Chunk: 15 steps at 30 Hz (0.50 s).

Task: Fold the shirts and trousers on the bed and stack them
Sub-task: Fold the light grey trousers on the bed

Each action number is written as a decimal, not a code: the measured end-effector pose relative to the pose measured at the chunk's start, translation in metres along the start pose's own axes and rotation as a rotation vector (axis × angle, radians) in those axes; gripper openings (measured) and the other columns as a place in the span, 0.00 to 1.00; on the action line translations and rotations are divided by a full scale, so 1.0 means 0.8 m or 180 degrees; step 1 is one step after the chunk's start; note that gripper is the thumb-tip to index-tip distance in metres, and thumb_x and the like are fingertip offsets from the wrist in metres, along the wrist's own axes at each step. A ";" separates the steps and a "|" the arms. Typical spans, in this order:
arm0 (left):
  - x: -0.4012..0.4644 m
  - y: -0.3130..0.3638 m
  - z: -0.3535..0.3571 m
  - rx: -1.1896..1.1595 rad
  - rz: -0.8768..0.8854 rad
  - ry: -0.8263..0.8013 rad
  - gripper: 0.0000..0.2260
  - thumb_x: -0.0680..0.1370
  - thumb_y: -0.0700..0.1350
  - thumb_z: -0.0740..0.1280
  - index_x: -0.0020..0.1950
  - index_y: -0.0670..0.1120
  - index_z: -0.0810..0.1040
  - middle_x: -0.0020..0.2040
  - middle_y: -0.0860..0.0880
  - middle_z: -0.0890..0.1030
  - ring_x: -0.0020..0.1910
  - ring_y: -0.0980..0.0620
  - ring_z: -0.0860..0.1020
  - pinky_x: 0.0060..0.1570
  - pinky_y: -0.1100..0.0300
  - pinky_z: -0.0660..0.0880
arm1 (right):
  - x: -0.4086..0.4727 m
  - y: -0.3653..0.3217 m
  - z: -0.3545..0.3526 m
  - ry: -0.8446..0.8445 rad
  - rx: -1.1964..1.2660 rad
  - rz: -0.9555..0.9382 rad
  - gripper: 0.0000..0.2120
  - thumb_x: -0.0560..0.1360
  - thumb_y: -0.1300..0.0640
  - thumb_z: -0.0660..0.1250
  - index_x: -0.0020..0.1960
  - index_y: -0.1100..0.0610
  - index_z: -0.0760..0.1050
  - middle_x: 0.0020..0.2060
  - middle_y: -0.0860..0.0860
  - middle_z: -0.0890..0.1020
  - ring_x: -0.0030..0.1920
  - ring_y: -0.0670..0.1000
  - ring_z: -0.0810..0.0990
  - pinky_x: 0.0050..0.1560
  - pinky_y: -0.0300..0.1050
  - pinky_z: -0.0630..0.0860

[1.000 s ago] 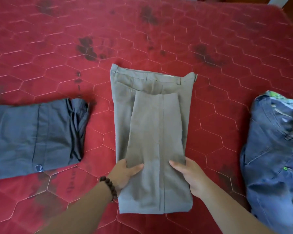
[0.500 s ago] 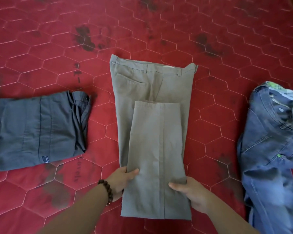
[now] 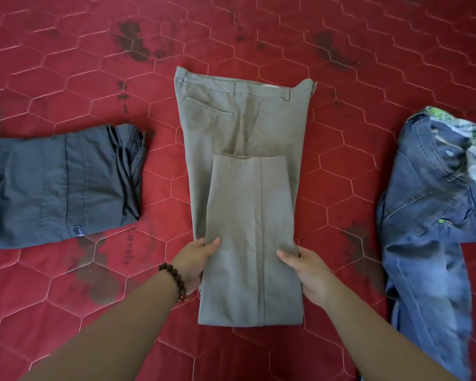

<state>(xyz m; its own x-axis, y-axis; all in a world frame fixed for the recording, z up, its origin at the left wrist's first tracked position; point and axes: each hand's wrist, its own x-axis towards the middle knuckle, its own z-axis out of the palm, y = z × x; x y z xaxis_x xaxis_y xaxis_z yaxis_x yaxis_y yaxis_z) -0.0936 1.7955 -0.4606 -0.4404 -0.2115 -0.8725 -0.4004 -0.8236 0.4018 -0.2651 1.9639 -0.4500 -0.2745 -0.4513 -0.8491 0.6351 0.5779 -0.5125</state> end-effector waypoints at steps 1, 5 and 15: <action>-0.009 0.000 -0.002 -0.0050 0.0010 -0.0101 0.14 0.81 0.45 0.63 0.63 0.39 0.75 0.57 0.43 0.83 0.55 0.45 0.81 0.55 0.49 0.78 | -0.008 -0.001 -0.001 -0.0051 0.0032 -0.0026 0.15 0.76 0.57 0.68 0.61 0.62 0.77 0.54 0.56 0.84 0.54 0.55 0.83 0.56 0.51 0.79; -0.049 -0.016 -0.018 -0.0158 -0.0216 -0.0591 0.15 0.81 0.46 0.61 0.65 0.41 0.74 0.61 0.43 0.80 0.60 0.44 0.79 0.63 0.44 0.72 | -0.048 0.014 -0.009 -0.0486 0.0064 -0.0022 0.15 0.76 0.59 0.68 0.62 0.61 0.76 0.57 0.55 0.83 0.58 0.54 0.81 0.60 0.51 0.76; -0.051 -0.097 -0.037 0.0747 -0.0746 -0.0327 0.16 0.79 0.50 0.66 0.63 0.44 0.75 0.56 0.46 0.83 0.55 0.45 0.82 0.59 0.40 0.75 | -0.055 0.109 -0.016 -0.0385 -0.0898 0.0621 0.19 0.73 0.53 0.73 0.63 0.56 0.76 0.54 0.48 0.84 0.55 0.48 0.82 0.61 0.50 0.77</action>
<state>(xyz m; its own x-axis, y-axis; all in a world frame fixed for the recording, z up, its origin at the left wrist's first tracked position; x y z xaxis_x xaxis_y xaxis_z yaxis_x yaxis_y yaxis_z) -0.0209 1.8529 -0.4644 -0.3883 0.0330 -0.9210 -0.6689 -0.6976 0.2570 -0.2067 2.0432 -0.4589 -0.0698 -0.3814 -0.9218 0.4382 0.8184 -0.3718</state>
